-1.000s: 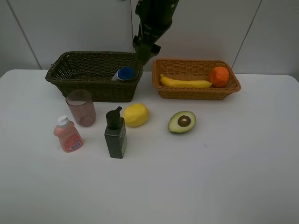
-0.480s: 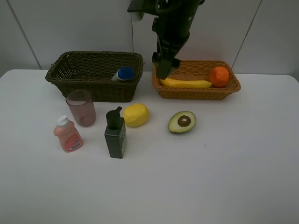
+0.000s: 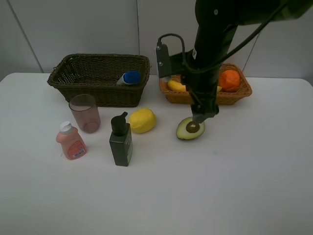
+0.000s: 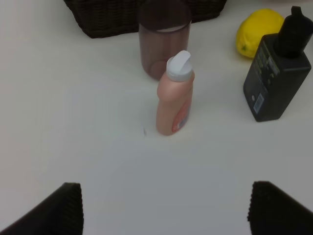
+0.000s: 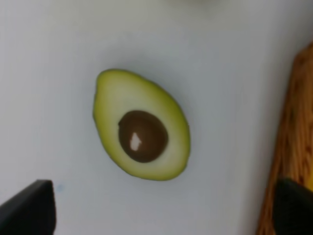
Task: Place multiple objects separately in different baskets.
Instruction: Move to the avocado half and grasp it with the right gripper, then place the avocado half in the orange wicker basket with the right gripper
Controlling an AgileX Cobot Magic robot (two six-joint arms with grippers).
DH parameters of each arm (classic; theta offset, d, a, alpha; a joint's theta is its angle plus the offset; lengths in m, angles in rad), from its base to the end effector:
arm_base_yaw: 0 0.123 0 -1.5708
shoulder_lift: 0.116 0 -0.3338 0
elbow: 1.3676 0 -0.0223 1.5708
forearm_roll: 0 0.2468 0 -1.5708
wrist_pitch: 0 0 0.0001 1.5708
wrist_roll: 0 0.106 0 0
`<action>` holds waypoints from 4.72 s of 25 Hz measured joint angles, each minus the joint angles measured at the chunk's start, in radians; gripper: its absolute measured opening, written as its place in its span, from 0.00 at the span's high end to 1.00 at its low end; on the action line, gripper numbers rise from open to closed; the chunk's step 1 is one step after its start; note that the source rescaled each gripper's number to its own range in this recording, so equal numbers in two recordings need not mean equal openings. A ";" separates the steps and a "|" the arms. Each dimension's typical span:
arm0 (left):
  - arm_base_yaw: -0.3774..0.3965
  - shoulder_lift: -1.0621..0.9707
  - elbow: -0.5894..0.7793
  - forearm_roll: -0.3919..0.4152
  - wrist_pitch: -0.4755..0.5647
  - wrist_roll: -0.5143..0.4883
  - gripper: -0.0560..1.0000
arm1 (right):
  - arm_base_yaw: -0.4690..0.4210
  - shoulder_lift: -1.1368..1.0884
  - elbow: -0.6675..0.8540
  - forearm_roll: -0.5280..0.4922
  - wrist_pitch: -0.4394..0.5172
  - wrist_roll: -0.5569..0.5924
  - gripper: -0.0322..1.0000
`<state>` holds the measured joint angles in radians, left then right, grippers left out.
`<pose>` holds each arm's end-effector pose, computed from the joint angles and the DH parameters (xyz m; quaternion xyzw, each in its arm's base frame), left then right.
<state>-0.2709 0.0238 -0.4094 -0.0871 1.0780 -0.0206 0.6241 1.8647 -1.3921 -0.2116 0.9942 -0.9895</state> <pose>-0.0350 0.0013 0.2417 0.1100 0.8780 -0.1104 0.4526 0.3281 0.2133 0.2548 -0.7486 0.6495 -0.1093 0.0763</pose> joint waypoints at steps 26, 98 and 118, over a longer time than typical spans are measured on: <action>0.000 0.000 0.000 0.000 0.000 0.000 0.09 | -0.095 0.210 0.097 0.067 -0.265 -0.233 0.11; 0.000 0.000 0.000 0.000 0.000 0.000 0.09 | -0.312 0.091 -0.198 0.089 -0.285 -0.232 0.51; 0.000 0.000 0.000 0.000 0.000 0.000 0.09 | -0.374 0.319 -0.245 0.093 -0.524 -0.234 0.52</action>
<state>-0.2709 0.0238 -0.4094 -0.0871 1.0780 -0.0206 0.2500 2.1832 -1.6368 -0.1187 0.4698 -1.2233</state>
